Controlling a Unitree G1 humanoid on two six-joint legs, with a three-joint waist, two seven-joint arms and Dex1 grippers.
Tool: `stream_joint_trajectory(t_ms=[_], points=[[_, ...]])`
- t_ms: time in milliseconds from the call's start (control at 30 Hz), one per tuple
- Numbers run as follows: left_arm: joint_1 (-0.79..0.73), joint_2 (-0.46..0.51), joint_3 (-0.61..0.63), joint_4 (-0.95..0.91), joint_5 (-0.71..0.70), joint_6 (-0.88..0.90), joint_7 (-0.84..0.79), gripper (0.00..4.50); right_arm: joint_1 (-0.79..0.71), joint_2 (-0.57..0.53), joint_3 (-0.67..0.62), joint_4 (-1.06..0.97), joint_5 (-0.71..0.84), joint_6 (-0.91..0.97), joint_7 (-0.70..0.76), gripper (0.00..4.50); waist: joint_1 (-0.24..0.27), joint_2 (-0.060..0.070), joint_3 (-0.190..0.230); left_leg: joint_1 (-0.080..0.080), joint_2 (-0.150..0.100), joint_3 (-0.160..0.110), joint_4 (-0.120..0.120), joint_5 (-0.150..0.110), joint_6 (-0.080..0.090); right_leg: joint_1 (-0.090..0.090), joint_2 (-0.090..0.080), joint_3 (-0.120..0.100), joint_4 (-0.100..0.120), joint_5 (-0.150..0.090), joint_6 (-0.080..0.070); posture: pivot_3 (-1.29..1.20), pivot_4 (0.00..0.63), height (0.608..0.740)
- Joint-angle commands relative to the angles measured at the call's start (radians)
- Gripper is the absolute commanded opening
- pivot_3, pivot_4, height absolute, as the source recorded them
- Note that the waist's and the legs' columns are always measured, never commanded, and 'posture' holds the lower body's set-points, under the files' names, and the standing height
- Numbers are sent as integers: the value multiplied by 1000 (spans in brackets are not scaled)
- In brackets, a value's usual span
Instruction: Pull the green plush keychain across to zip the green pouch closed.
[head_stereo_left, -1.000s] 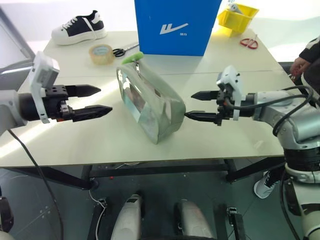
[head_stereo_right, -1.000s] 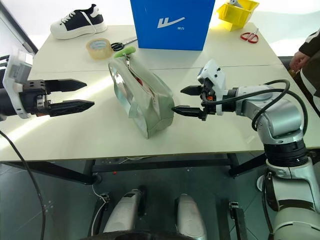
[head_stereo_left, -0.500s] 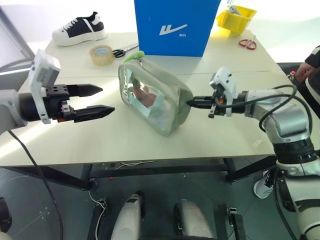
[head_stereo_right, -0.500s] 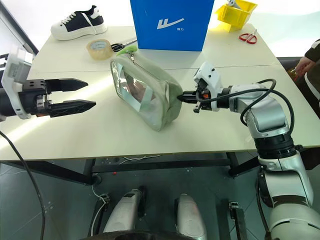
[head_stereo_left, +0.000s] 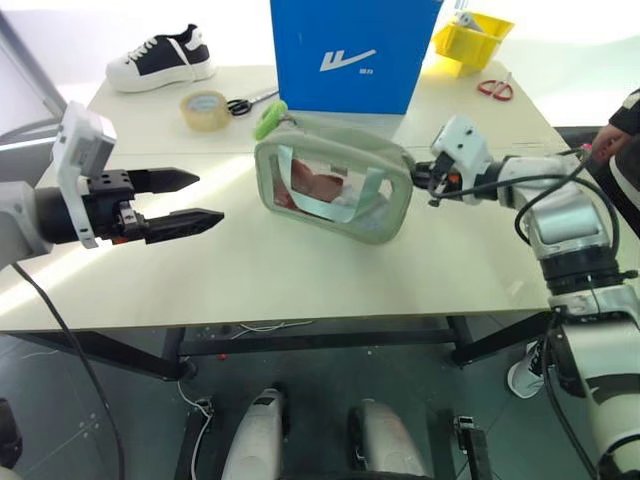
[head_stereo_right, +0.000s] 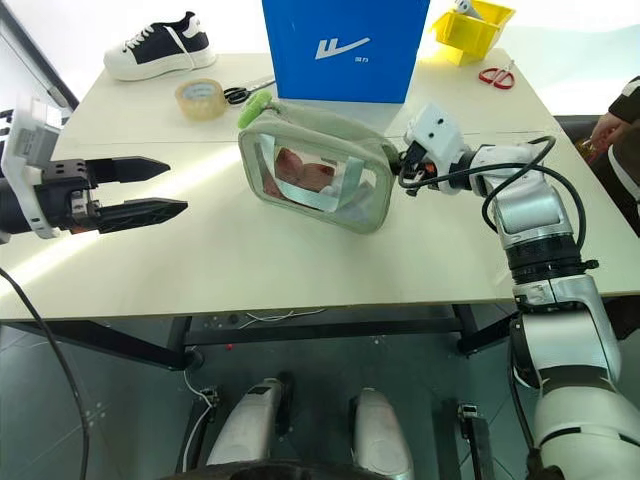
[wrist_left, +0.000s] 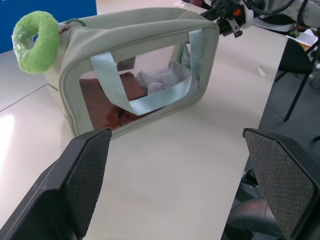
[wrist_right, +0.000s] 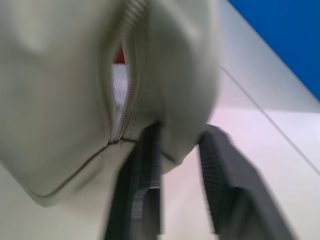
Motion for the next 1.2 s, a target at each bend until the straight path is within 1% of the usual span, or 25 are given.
stream_joint_trajectory(t_ms=[33, 67, 100, 167, 233, 267, 333, 367, 433, 533, 767, 800, 833, 867, 1033, 1067, 1167, 1200], points=[[-6, 3, 35, -10, -9, -13, 14, 4500, -70, -69, -49, 63, -45, -47, -20, 3075, 1, 0, 0, 0, 0, 0, 0, 0, 0, 0, 0, 0, 0, 0, 0, 0, 150, 740], [-2, 0, 37, -11, -10, -13, 18, 4500, -87, -83, -55, 85, -53, -57, -23, 3720, 3, 1, 0, 0, 0, 0, 0, 0, 0, 0, 0, 0, 0, 0, 0, 0, 150, 740], [1, -2, 39, -14, -12, -14, 21, 4500, -106, -94, -61, 105, -57, -68, -23, 4128, 4, 1, 0, 0, 0, 0, 0, 0, 0, 0, 0, 0, 0, 0, 0, 0, 150, 740], [3, -7, 38, -18, -16, -14, 25, 4500, -173, -100, -88, 150, -44, -70, -24, 4128, 3, 1, 0, 0, 0, 0, 0, 0, 0, 0, -1, 0, 0, 0, 0, 0, 150, 740], [-3, -10, 34, -17, -19, -15, 28, 4500, -232, -83, -123, 143, 15, -18, 19, 4128, -2, 1, 1, 0, 0, 1, 0, 0, 0, 0, -1, 1, 0, 0, 0, 0, 150, 740], [-8, -12, 30, -14, -17, -17, 28, 4500, -249, -68, -137, 118, 54, 29, 49, 4128, -5, 1, 1, 0, 0, 1, 0, 0, 0, -1, -1, 1, 0, 0, 0, 0, 150, 740], [-23, -19, 16, -5, -12, -22, 25, 4500, -237, -12, -136, -4, 138, 139, 108, 4128, -9, 1, 0, 0, 1, 1, -1, 0, 0, -1, 0, 1, 0, 0, 0, 0, 150, 740], [-29, -21, 9, -3, -9, -26, 22, 4500, -225, 14, -129, -52, 156, 173, 116, 4128, -12, 1, 0, 0, 2, 0, -2, 0, 0, -1, 0, 1, 0, 0, 0, 0, 150, 740], [-40, -26, -2, -2, -7, -28, 21, 4500, -199, 64, -112, -96, 153, 200, 92, 4128, -20, 1, 0, 0, 2, -1, -1, 0, 0, -1, 3, 1, 1, 0, 0, 0, 150, 740], [-44, -27, -10, -4, -5, -30, 19, 4500, -159, 96, -61, -123, 98, 171, 71, 4128, -16, 1, 0, 0, 1, -1, 1, 0, 0, 0, 3, 0, 3, 0, 0, 0, 150, 740], [-18, -23, 8, -21, -10, -27, 23, 4500, -138, 112, -15, -160, 80, 189, 87, 4128, -8, 1, 0, 0, 0, 0, 1, 0, 0, -1, 0, 1, 2, 0, 0, 0, 150, 740], [-15, -23, 10, -23, -11, -26, 25, 4500, -136, 112, -11, -161, 77, 188, 91, 3607, -8, 1, 0, 0, 0, 0, 1, 0, 0, -1, 1, 1, 2, 0, 0, 0, 150, 740], [-13, -23, 12, -24, -12, -27, 26, 4500, -135, 113, -6, -161, 74, 184, 95, 3262, -8, 1, 0, 0, 0, 0, 1, 0, 0, -1, 1, 0, 2, 0, 0, 0, 150, 740], [-11, -22, 14, -26, -12, -27, 27, 4500, -134, 113, -3, -162, 73, 180, 99, 2825, -8, 1, 0, 0, 0, 0, 1, 0, 0, -1, 1, 1, 2, 0, 0, 0, 150, 740], [-3, -17, 25, -30, -17, -23, 33, 4500, -136, 120, 17, -175, 79, 148, 146, 269, -9, 1, 0, 0, 0, 0, 1, 0, 0, -1, 1, 1, 2, 0, 0, 0, 150, 740], [-4, -17, 25, -29, -17, -23, 34, 4500, -133, 120, 30, -177, 73, 122, 165, 45, -9, 1, 0, 0, 0, 0, 1, 0, 0, -1, 1, 1, 2, 0, 0, 0, 150, 740], [-9, -16, 26, -22, -15, -25, 35, 4500, -133, 143, 42, -159, 62, 24, 185, 45, -16, 1, 0, 0, 0, 0, 1, 0, 0, -1, 1, 0, 2, 0, 0, 0, 150, 740], [-12, -15, 29, -17, -16, -25, 36, 4500, -145, 169, 29, -146, 73, -19, 181, 45, -20, 1, 0, 0, 0, 0, 1, 0, 0, -1, 1, 0, 2, 0, 0, 0, 150, 740]])
